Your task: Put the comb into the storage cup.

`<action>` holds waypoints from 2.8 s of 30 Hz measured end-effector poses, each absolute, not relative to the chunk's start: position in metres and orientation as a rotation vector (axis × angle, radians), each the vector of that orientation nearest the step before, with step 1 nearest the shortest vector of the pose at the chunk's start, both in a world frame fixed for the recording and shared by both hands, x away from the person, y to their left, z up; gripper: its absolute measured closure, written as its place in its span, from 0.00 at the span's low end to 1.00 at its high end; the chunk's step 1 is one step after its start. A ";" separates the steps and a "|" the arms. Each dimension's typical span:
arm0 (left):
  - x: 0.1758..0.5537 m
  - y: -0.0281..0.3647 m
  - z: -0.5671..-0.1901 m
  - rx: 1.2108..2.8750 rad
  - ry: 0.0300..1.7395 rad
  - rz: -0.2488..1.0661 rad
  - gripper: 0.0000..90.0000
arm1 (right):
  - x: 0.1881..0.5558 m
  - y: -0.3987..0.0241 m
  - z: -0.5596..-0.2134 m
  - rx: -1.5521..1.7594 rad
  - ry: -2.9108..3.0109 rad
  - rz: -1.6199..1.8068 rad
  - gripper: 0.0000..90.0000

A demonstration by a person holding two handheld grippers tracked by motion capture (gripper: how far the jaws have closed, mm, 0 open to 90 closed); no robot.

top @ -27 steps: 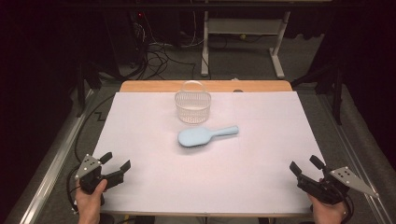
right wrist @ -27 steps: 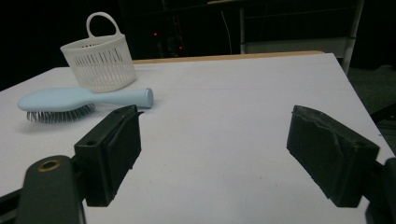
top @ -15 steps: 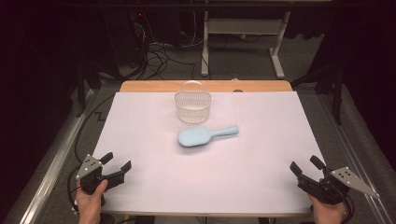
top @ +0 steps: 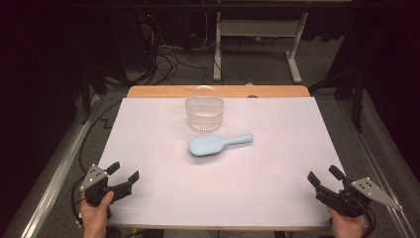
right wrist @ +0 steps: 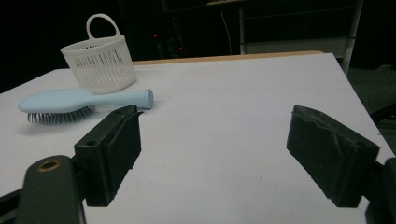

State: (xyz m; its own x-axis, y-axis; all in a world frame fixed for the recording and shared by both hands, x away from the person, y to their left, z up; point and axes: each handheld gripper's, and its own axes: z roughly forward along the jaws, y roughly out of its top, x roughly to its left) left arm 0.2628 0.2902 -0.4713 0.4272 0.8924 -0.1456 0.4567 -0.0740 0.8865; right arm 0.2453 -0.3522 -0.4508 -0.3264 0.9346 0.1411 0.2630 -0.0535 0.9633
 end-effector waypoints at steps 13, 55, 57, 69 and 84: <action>0.263 0.289 -0.471 1.701 1.176 0.553 0.21 | 0.245 -0.352 -0.450 1.281 1.609 1.424 0.20; 0.265 0.284 -0.472 1.722 1.158 0.544 0.21 | 0.264 -0.328 -0.448 1.175 1.716 1.438 0.22; 0.265 0.283 -0.472 1.719 1.158 0.545 0.21 | 0.266 -0.326 -0.448 1.168 1.727 1.442 0.22; 0.265 0.282 -0.472 1.722 1.153 0.545 0.21 | 0.274 -0.315 -0.448 1.149 1.747 1.455 0.23; 0.266 0.281 -0.472 1.731 1.150 0.535 0.21 | 0.282 -0.308 -0.448 1.150 1.754 1.484 0.24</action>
